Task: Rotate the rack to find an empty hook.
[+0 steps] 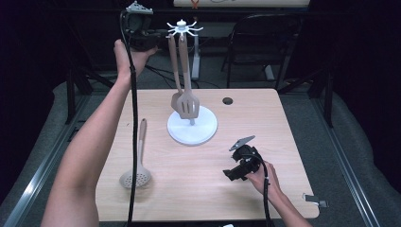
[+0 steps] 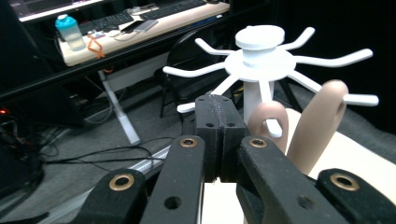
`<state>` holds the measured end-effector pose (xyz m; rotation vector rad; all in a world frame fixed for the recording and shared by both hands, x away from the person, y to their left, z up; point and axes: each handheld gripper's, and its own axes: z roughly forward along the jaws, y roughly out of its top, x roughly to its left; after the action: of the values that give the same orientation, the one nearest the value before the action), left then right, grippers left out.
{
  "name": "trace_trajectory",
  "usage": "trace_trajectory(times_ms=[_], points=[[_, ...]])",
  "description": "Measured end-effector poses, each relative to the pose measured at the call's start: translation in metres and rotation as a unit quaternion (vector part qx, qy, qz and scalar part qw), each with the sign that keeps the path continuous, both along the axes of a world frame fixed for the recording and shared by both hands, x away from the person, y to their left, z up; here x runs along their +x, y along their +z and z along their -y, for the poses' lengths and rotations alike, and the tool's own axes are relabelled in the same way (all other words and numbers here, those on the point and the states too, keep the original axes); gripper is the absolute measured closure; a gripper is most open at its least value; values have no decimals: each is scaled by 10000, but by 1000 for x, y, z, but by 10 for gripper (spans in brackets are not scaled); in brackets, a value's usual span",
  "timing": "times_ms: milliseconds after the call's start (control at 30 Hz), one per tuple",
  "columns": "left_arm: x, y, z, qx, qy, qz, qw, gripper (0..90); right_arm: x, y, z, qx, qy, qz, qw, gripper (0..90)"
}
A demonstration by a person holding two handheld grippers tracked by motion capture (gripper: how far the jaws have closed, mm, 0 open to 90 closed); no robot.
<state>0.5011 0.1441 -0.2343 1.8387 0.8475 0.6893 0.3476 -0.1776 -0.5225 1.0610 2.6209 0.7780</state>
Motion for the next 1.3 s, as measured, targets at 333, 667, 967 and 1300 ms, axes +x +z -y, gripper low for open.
trace_trajectory(times_ms=[333,667,967,1300], points=[[-16,-6,-10,29,-129,12,9999,900,-1,2,0,-47,-11,34,10000,94],[-46,-8,-16,-27,-453,51,9990,900,-1,0,-3,-47,-36,24,10000,95],[-51,-4,-1,200,-576,188,9980,900,-1,1,-3,-186,50,-3,9998,95],[-38,2,6,258,-281,222,9990,900,-1,-2,-3,-42,-31,1,10000,96]])
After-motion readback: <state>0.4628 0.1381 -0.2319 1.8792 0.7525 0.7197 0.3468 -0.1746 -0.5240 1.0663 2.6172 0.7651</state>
